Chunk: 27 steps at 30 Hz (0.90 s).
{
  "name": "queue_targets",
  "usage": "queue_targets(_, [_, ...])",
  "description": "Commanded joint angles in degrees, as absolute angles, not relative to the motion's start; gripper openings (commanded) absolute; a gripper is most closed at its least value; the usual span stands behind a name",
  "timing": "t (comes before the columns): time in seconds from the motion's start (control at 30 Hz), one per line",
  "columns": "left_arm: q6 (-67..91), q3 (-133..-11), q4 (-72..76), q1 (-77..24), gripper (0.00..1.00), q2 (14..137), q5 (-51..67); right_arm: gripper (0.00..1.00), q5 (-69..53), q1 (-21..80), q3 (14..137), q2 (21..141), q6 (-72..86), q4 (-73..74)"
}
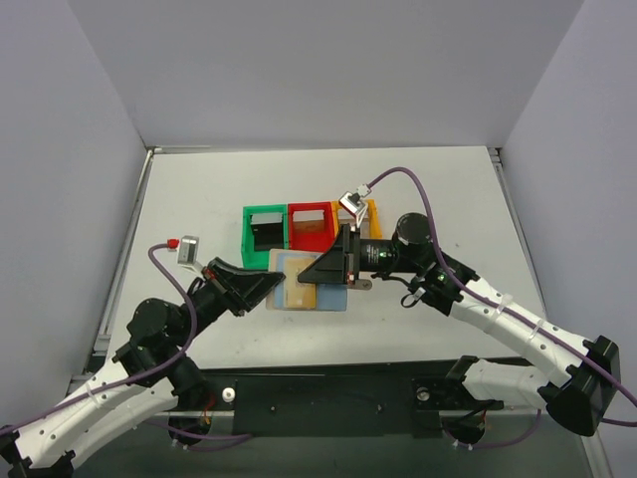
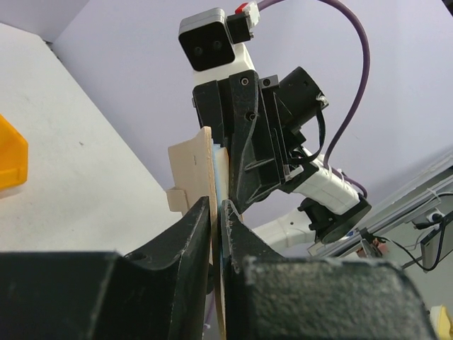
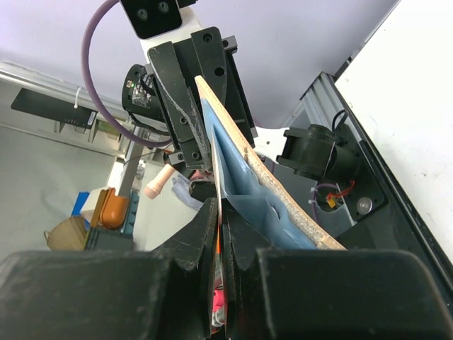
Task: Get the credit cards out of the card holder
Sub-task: Remove the credit card from the card holder.
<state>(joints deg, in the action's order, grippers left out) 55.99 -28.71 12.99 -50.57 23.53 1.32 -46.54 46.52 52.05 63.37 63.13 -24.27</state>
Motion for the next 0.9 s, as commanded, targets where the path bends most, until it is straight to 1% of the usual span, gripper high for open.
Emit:
queue_targets(0.0, [55.5,-29.1,14.2,-50.5,0.20,21.9,0.5,0.00,-47.5,46.3,52.6,62.6,62.8,-27.0])
queue_targets(0.33, [55.5,-28.7,13.6,-50.5,0.22,20.0,-1.3,0.00,-47.3,46.3,53.0,62.4,62.0,-25.5])
queue_targets(0.4, [55.5,-28.4,14.3,-50.5,0.12,20.2,-0.7,0.00,-47.2,46.3,53.3,62.6,61.9,-25.1])
queue_targets(0.43, [55.5,-28.3,15.2,-50.5,0.03,20.5,-0.5,0.00,-47.5,46.4,53.6,62.6,61.7,-25.0])
queue_targets(0.47, [55.7,-28.0,15.6,-50.5,0.00,20.8,-0.1,0.07,-47.5,46.4,53.7,62.8,61.8,-24.9])
queue_targets(0.5, [55.9,-28.0,15.9,-50.5,0.00,21.2,0.0,0.11,-47.6,46.5,53.8,63.0,62.0,-24.9])
queue_targets(0.53, [56.3,-27.9,16.0,-50.5,0.00,21.4,0.0,0.21,-47.5,46.5,53.9,63.0,62.0,-25.0])
queue_targets(0.57, [56.4,-27.8,16.4,-50.5,0.00,21.5,0.0,0.29,-47.7,46.6,54.0,63.2,62.2,-25.0])
queue_targets(0.6, [56.7,-27.6,16.9,-50.5,0.00,21.7,0.0,0.32,-47.8,46.5,54.1,63.3,62.3,-25.0])
queue_targets(0.63, [56.8,-27.4,17.3,-50.5,0.00,21.7,0.0,0.37,-47.8,46.6,54.1,63.3,62.5,-25.0])
queue_targets(0.77, [57.8,-26.0,18.4,-50.5,0.00,21.4,-1.4,0.43,-47.8,46.5,54.5,63.6,63.3,-25.3])
queue_targets(0.87, [59.1,-24.8,19.8,-50.5,0.00,21.4,-1.9,0.44,-48.0,46.9,54.6,64.0,63.8,-25.8])
